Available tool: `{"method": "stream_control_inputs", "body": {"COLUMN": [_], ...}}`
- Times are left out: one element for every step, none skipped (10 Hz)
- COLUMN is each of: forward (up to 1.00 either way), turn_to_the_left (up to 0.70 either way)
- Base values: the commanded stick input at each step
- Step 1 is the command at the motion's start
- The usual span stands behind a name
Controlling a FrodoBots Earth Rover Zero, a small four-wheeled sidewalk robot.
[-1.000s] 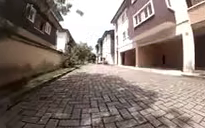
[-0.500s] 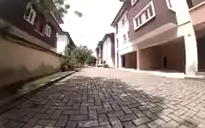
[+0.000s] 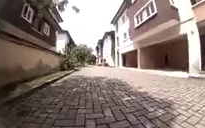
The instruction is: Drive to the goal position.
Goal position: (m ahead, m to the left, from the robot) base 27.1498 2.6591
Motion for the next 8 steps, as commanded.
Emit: {"method": "stream_control_inputs", "body": {"forward": [0.5,0.5,0.5,0.5,0.5,0.5,0.5,0.5], "turn_to_the_left": [0.0,0.0,0.0,0.0,0.0,0.0,0.06,0.39]}}
